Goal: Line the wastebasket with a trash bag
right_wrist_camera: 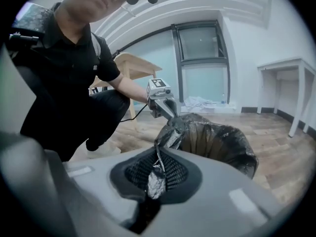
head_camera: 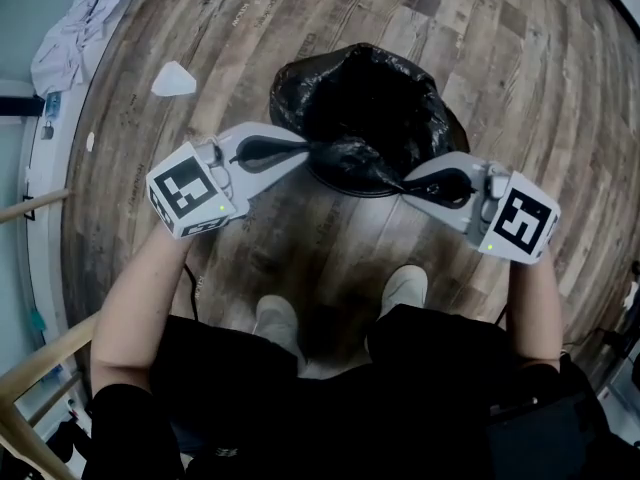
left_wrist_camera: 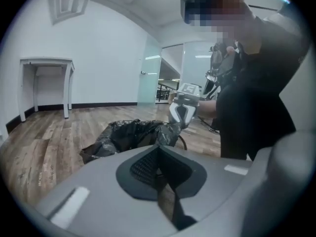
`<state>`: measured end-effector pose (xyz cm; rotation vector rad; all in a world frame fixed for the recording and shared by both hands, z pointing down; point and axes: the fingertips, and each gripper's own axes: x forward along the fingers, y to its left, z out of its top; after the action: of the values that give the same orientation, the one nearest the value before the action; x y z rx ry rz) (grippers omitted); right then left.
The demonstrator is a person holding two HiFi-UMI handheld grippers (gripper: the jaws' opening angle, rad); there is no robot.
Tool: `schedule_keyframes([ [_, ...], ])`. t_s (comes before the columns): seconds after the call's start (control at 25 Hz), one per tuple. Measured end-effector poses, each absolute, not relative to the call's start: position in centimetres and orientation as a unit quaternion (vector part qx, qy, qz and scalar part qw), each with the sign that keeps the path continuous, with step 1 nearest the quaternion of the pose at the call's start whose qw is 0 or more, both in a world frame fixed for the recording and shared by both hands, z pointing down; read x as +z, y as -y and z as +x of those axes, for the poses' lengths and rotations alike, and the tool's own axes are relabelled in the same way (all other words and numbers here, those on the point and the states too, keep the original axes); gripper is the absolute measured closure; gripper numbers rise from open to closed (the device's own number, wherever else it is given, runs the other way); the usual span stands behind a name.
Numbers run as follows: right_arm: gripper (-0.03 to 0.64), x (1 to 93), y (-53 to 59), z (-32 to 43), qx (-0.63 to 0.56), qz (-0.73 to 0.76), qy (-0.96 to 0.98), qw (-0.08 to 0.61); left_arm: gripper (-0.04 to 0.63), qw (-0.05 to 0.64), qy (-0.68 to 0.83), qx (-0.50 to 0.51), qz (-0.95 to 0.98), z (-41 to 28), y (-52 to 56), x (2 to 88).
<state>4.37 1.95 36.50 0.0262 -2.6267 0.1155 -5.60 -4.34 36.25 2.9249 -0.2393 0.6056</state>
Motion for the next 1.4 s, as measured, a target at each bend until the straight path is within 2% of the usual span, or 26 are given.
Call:
schedule_keyframes([
  [0.16, 0.584, 35.3, -3.6, 4.9, 0.092, -0.023, 0.974, 0.204, 0.588, 0.079, 0.034, 0.212, 0.974, -5.3, 1.7, 36.6],
  [0.28, 0.468, 34.0, -2.3, 6.4, 0.12, 0.013, 0.974, 0.191, 0.588, 0.079, 0.035, 0.211, 0.974, -5.8, 1.4, 36.6],
  [0.32, 0.459, 34.0, -1.5, 6.9, 0.121, 0.034, 0.972, 0.199, 0.588, 0.079, 0.039, 0.21, 0.974, -6.0, 1.5, 36.4],
  [0.44, 0.446, 34.4, -0.1, 7.6, 0.121, 0.059, 0.968, 0.212, 0.588, 0.071, 0.039, 0.204, 0.976, -6.1, 1.3, 36.3],
  [0.6, 0.446, 33.4, 1.2, 8.1, 0.156, 0.07, 0.974, 0.15, 0.588, 0.062, 0.024, 0.212, 0.975, -6.2, 0.5, 36.7],
  [0.72, 0.446, 32.6, 2.0, 8.7, 0.171, 0.075, 0.973, 0.135, 0.588, 0.058, 0.023, 0.209, 0.976, -6.2, 0.3, 36.4],
  [0.84, 0.446, 32.8, 2.6, 8.3, 0.175, 0.068, 0.97, 0.156, 0.588, 0.049, 0.027, 0.203, 0.978, -6.4, 0.5, 36.1],
  [1.04, 0.446, 37.8, 0.7, 6.8, 0.168, 0.031, 0.952, 0.254, 0.588, 0.046, 0.028, 0.202, 0.978, -6.4, 0.3, 35.8],
  [1.12, 0.477, 38.2, -0.6, 6.6, 0.157, 0.018, 0.953, 0.26, 0.588, 0.05, 0.027, 0.205, 0.977, -6.7, 0.1, 36.0],
  [1.28, 0.614, 38.5, -2.4, 6.5, 0.134, 0.017, 0.957, 0.259, 0.588, 0.06, 0.022, 0.215, 0.974, -7.3, -0.4, 37.4],
  [1.4, 0.614, 39.5, -3.9, 6.4, 0.138, 0.004, 0.956, 0.259, 0.588, 0.073, 0.024, 0.227, 0.971, -7.6, -0.4, 39.0],
])
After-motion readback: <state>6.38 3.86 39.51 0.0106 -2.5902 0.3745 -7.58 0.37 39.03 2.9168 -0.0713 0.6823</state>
